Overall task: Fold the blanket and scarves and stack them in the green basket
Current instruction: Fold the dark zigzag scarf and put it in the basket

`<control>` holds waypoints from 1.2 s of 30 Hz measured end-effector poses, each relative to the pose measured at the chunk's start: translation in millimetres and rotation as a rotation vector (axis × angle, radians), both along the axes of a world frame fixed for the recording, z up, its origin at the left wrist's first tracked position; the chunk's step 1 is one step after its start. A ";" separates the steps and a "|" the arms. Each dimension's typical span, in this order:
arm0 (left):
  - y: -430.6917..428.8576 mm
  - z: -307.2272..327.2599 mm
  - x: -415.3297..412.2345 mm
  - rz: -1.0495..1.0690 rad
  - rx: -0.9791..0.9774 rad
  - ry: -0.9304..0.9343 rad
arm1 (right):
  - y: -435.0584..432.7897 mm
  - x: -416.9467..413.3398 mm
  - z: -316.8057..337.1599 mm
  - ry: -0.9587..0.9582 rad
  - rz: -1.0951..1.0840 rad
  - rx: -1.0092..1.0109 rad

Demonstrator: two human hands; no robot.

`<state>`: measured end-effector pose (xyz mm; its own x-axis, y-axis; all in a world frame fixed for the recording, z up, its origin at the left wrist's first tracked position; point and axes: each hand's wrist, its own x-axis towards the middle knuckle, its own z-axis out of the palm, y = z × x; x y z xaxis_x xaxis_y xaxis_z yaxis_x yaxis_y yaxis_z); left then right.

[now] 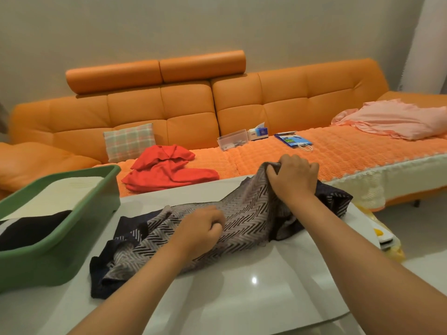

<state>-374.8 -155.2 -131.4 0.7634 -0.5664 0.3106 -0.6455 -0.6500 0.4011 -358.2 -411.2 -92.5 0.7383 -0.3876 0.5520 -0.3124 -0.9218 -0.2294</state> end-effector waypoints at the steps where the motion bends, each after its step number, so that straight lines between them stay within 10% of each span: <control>1: -9.0 2.3 4.2 0.021 -0.019 0.007 | -0.1 1.3 -3.3 0.056 -0.020 -0.058; 8: -49.7 -7.9 53.9 0.023 0.312 0.308 | -0.9 15.2 -15.8 0.252 0.106 0.012; 14: -37.3 -34.8 90.6 0.324 0.662 0.241 | -5.7 27.9 -24.6 -0.092 0.182 -0.183; 17: -34.8 -35.5 94.6 0.467 0.690 0.162 | 2.7 29.1 -27.4 0.053 0.377 -0.046; 24: -50.3 -18.4 41.8 0.004 0.080 -0.133 | -3.7 16.3 -36.8 0.659 0.511 0.221; 29: -44.8 -33.1 25.7 -0.002 0.248 -0.170 | -4.8 3.4 -49.6 0.537 0.513 0.016; 36: -43.2 9.2 34.4 0.200 -0.349 0.263 | -5.6 -12.8 -40.7 0.390 0.375 -0.129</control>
